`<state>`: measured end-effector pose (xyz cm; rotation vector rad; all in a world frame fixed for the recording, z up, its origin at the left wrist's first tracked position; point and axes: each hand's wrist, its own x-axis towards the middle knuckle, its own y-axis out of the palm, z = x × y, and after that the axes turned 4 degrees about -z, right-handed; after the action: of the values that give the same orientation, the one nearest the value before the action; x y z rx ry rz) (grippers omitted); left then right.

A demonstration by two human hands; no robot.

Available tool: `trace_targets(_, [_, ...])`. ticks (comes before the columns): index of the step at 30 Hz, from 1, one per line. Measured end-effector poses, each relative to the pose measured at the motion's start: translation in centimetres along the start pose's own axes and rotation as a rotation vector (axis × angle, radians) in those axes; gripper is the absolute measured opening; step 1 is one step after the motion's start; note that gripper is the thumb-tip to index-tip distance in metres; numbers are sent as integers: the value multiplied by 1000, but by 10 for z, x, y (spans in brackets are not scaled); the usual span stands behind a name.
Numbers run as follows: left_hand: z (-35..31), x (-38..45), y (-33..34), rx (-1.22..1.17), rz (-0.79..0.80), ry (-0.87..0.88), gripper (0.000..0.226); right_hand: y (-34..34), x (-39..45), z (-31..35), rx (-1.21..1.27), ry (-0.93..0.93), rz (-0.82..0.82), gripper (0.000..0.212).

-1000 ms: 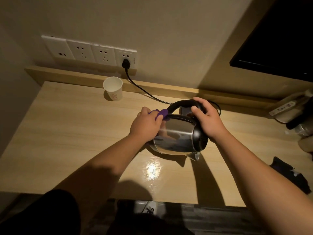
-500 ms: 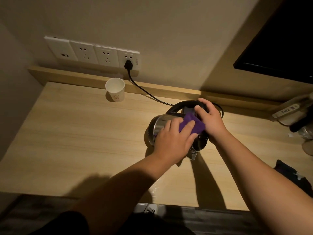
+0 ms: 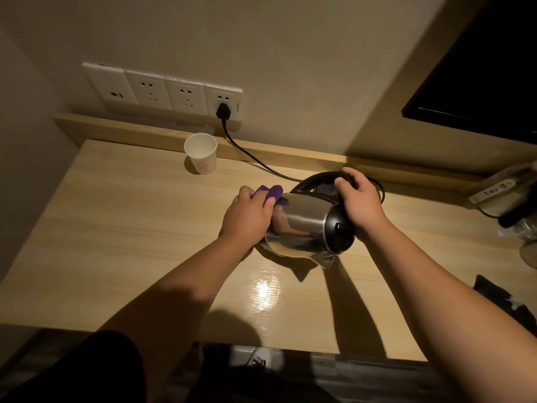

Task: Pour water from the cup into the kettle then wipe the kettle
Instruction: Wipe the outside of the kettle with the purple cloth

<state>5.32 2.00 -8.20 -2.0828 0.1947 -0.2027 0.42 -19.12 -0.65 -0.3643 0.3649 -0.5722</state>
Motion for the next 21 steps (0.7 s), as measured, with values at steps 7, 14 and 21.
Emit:
trace_targets(7, [-34,-26,-21,-163,-44,188,41,0,0,0,-14,10,-16,42])
trace_targets(14, [-63,-64,-15,-39,-189,552,44,-3,2,0,-34,33,-16,41])
trace_targets(21, [-5,-60,8,39,-172,276,43,0,4,1,-29,36,-26,42])
